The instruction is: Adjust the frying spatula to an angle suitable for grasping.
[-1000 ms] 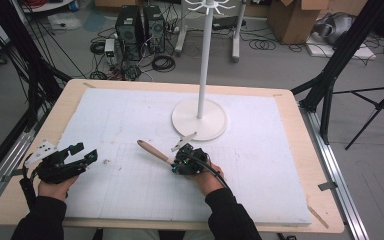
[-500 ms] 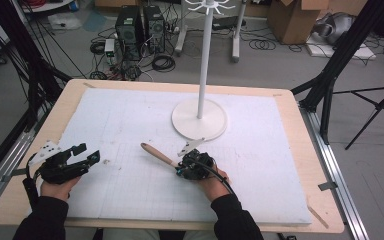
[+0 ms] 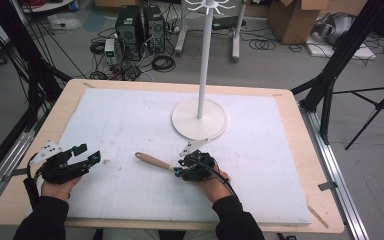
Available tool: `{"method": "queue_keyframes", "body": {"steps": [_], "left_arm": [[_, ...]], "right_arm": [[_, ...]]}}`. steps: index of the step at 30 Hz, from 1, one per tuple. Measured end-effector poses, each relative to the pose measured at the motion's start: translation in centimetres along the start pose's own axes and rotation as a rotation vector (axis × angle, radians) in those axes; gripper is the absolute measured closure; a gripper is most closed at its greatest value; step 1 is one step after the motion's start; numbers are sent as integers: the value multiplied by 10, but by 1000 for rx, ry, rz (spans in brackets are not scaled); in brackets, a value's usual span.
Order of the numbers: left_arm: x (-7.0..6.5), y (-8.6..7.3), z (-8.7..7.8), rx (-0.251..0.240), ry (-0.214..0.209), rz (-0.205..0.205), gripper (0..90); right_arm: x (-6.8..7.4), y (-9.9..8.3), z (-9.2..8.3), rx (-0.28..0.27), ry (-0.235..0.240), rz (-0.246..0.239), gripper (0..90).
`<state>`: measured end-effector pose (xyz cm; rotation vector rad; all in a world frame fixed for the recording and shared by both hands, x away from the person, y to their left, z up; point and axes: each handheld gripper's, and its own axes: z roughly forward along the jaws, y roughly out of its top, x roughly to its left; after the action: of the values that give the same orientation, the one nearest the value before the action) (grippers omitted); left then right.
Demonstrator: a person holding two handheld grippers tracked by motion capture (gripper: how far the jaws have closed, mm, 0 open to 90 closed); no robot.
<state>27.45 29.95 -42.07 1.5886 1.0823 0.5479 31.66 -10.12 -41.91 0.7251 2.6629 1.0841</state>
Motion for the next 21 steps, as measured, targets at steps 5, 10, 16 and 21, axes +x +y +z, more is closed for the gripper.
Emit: {"method": "queue_keyframes", "body": {"steps": [5, 10, 16, 21], "left_arm": [[0, 0, 0, 2, -2, 5, 331], [-1, 0, 1, 3, -10, 6, 330], [-2, 0, 1, -10, -36, 3, 315], [-4, 1, 3, -34, -75, -1, 228]], "right_arm": [[4, 1, -12, -38, -10, -15, 595], [5, -2, -33, -69, -35, -18, 535], [-1, -21, -66, -131, -110, 21, 340], [-7, -40, -87, -185, -153, 36, 233]]}}
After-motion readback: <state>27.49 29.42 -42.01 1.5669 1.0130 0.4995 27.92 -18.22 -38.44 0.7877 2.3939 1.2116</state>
